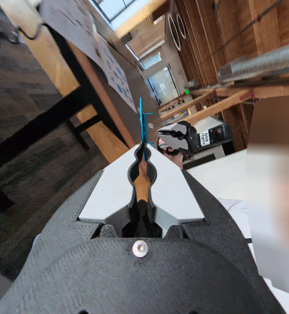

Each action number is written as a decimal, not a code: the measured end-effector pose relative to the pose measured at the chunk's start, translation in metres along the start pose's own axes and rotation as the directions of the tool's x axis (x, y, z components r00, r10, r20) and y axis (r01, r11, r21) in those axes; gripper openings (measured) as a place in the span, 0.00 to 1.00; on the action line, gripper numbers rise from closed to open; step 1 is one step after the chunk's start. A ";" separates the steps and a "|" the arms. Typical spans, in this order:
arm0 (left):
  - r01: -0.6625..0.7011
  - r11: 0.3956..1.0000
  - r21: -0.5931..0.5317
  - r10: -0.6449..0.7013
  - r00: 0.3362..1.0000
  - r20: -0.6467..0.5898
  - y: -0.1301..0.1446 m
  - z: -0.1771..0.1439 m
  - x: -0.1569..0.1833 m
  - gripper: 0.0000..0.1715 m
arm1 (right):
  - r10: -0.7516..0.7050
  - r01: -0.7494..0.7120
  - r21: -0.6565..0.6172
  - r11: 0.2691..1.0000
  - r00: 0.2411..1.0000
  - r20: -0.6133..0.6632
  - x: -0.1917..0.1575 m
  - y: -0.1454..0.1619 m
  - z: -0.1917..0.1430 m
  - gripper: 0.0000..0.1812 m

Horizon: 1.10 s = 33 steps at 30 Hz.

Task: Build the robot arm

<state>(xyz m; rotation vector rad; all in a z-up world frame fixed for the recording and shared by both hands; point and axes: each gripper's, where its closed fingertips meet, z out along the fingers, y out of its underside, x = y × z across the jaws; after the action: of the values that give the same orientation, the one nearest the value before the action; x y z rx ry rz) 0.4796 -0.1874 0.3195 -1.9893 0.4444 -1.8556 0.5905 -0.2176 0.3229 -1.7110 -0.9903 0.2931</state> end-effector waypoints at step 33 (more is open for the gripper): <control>-0.007 0.908 -0.420 -0.091 0.972 -0.215 0.154 0.794 0.172 0.00 | 0.404 -0.332 -0.356 0.874 0.903 0.150 0.405 0.478 -0.582 0.02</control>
<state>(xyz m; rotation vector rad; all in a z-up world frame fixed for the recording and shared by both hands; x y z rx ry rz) 1.2885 -0.3550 0.3537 -2.0557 0.9461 -2.1743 1.4316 -0.3461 0.2353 -2.2110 -0.8952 0.6100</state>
